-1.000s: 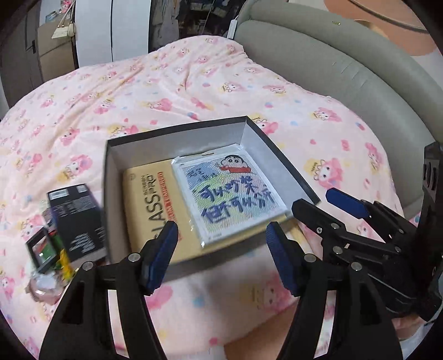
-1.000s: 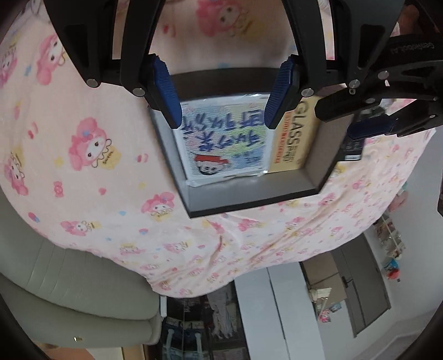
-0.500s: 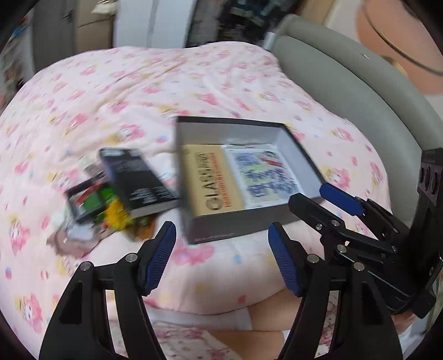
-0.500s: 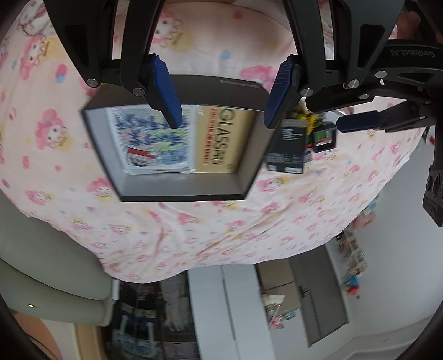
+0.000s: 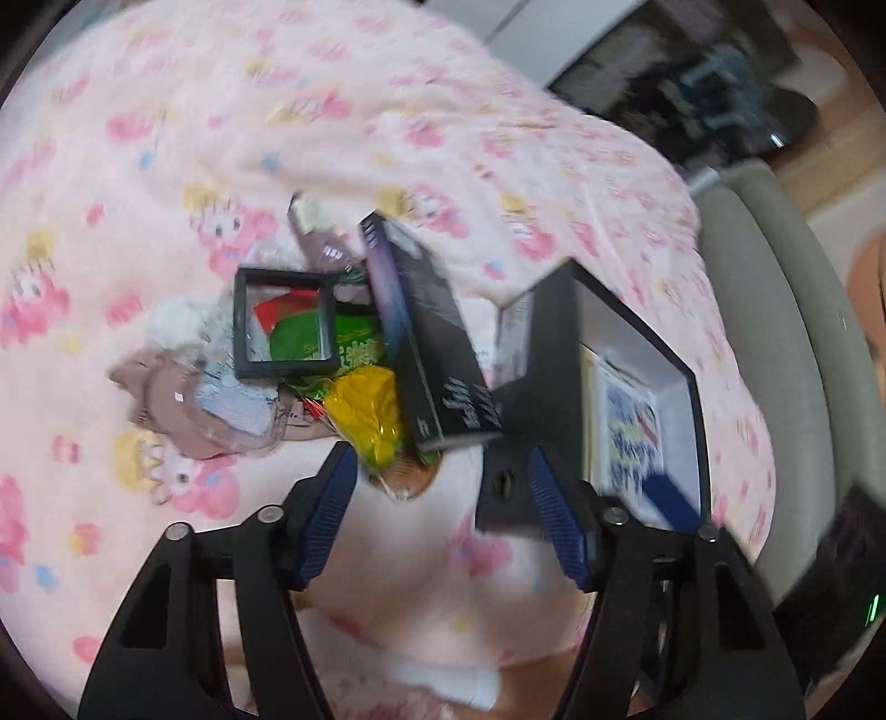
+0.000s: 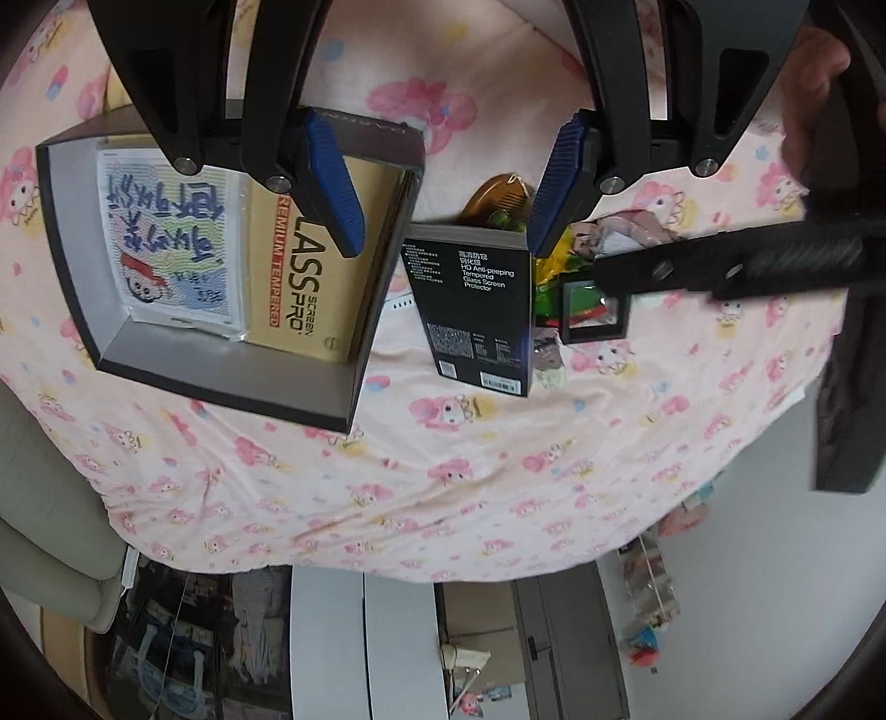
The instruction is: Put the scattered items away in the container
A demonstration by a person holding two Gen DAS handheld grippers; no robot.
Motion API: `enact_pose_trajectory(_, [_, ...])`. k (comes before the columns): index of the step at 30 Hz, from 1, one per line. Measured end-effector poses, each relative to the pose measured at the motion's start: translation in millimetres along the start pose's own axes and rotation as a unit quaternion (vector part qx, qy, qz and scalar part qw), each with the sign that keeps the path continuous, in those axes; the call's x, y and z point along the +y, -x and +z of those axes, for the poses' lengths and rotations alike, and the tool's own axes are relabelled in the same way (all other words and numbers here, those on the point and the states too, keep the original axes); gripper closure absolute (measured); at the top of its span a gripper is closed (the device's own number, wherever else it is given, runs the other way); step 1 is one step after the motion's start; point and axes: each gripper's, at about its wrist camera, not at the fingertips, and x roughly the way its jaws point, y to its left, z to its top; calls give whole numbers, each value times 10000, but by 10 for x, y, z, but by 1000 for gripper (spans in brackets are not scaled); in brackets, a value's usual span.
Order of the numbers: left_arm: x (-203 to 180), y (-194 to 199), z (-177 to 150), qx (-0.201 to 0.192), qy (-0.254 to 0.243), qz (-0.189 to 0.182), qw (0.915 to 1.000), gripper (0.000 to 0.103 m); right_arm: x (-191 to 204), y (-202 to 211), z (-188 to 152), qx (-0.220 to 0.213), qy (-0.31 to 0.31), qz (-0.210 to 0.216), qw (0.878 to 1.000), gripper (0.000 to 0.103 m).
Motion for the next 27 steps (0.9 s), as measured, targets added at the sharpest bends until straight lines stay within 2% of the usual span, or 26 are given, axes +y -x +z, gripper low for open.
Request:
enact_pose_trajectory(4, [92,-447,107,461,375,18,9982,45,6,-160,-46,163,4,43,9999,47])
enact_pose_trajectory(9, [44,-677,186,760,467,-59,9960,45,-59,-250,-86,249,-45,9,9997,47])
enact_pose_trajectory(12, [-46,-762,249,776,330,21,9964,45,-95,-230,-109,241,-28,-59,9997,47])
enact_pose_trajectory(14, [-66,-842,231,832,277,145,9960,49,-130,-188,-141,225,-30,-87,9997,47])
enact_pose_trajectory(16, [-43,-932,202,1032,278,189,9941,69,-195,-160,-191,261,-119,-57,9996,47])
enact_pose_trajectory(17, [-32,-952,181,1062,276,198,9938,70,-218,-158,-205,280,-165,-54,9995,47])
enact_pose_trajectory(22, [-2,-686,22,824,204,-91,9963,77,-263,-76,-260,241,-317,-63,9992,47])
enact_pose_trajectory(24, [-43,-482,-101,657,12,-151,9977,78,-249,1,-287,209,-278,23,9994,47])
enact_pose_trajectory(27, [-172,-214,-321,405,-401,29,9984,82,-254,128,-405,173,-244,170,9994,47])
